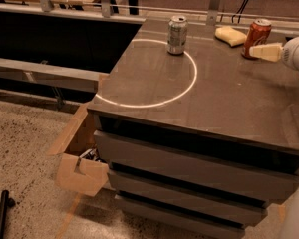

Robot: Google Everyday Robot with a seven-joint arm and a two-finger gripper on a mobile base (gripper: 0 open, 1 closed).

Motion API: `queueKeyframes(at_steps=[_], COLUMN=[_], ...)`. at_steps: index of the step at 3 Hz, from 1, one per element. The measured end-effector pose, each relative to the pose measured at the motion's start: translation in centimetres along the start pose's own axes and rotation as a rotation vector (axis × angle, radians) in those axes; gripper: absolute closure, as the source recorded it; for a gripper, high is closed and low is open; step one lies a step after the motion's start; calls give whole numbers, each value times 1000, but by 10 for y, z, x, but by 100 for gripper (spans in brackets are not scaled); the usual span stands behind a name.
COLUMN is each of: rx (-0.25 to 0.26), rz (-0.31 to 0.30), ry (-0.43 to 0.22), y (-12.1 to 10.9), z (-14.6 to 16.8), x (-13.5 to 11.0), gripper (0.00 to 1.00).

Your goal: Move coke can near sponge

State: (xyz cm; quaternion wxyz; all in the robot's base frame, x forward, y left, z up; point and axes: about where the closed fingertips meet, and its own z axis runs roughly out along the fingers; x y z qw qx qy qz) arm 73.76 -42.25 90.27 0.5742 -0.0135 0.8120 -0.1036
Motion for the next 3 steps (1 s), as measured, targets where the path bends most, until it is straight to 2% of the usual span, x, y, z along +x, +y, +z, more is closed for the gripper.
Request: queueKeyframes(at_steps=[1,2,3], rx=[98,127,125], rz=[-29,-29,-29], ry=[10,14,13], y=[-38,-52,-51], z=[-32,-40,-40], x=[8,10,9], gripper=[0,0,0])
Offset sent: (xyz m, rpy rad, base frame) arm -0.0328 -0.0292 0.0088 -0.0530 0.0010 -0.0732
